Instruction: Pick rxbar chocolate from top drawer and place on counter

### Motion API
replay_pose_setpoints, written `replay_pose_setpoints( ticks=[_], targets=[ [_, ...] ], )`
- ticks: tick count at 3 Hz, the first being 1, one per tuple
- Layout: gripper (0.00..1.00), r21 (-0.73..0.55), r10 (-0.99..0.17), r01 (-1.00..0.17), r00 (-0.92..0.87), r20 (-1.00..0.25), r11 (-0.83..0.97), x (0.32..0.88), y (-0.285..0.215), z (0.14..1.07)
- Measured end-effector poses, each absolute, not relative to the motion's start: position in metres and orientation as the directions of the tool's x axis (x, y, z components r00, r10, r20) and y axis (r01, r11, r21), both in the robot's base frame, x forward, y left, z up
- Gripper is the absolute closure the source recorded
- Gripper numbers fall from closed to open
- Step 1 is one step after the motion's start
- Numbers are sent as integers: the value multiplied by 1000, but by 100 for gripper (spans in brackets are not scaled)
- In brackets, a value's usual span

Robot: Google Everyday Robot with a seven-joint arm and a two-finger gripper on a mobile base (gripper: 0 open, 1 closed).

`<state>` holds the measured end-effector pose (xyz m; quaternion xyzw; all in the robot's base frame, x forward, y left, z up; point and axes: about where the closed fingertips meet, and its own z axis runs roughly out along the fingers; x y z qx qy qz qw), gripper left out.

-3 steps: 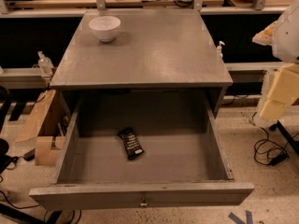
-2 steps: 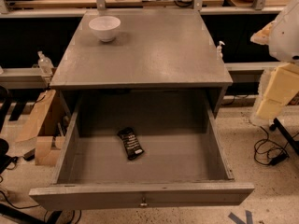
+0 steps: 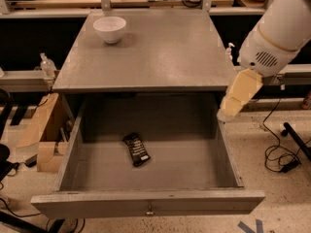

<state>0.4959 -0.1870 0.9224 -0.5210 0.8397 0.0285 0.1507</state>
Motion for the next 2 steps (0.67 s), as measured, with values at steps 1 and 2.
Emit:
replay_pose_setpoints(
  ticks=[1,2],
  targets=[
    [0,-45,-776,-804,-557,-294,594,518,-173,888],
    [0,-35,-683,-709,-663,-305,704,522,-163,864]
  ],
)
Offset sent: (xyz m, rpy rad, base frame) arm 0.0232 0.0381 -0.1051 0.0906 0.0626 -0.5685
